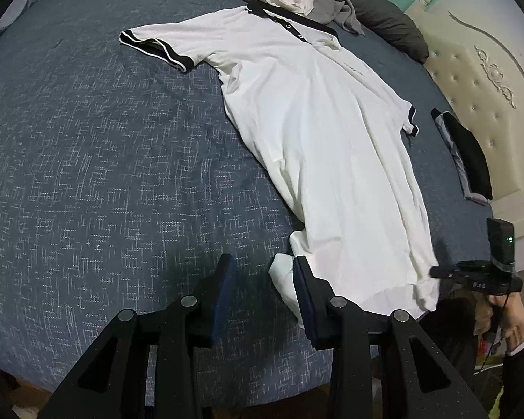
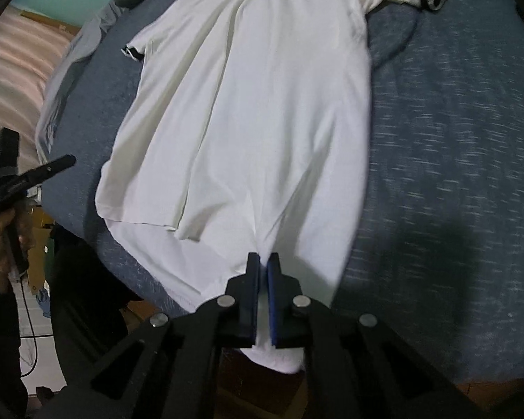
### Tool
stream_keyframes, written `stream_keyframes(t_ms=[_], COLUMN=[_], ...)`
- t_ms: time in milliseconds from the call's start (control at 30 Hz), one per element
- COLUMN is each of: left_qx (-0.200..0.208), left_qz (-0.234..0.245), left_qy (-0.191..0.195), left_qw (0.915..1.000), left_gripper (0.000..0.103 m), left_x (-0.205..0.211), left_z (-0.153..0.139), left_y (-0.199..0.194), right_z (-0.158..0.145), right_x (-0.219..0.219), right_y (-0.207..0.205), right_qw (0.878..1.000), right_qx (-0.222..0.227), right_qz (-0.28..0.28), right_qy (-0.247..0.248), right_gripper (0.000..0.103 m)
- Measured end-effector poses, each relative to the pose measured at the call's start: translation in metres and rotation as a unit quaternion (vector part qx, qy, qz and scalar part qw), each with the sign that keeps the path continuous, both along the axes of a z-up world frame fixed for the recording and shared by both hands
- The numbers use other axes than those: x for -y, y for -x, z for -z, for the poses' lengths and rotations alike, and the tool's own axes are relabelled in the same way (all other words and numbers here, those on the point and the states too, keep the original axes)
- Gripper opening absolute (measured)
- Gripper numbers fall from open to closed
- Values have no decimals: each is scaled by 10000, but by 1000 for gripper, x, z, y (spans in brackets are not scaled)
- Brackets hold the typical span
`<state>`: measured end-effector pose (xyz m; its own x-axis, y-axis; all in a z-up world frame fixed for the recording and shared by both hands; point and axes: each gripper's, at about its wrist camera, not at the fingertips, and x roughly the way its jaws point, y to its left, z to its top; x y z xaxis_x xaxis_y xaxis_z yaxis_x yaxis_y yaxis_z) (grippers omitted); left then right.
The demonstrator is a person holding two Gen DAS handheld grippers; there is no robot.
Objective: Fold clothes
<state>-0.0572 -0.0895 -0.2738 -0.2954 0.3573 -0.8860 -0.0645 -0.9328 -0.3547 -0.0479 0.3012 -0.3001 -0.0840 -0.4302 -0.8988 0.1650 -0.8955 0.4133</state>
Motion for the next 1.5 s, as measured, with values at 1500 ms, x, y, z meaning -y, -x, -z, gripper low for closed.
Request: stream_keyframes(t_ms=[1500], left_qx=[109], left_qz=[239], left_qy=[91], left_qw=[9996], left_gripper=[46], left_x=[-41], left_z=[20], left_y=[-11], right_z=[-2], right_x=[-84], right_y=[-21], right_qw=[9966], right_qx=[233], right_qz=[790], right_qy=[10], right_gripper=[41])
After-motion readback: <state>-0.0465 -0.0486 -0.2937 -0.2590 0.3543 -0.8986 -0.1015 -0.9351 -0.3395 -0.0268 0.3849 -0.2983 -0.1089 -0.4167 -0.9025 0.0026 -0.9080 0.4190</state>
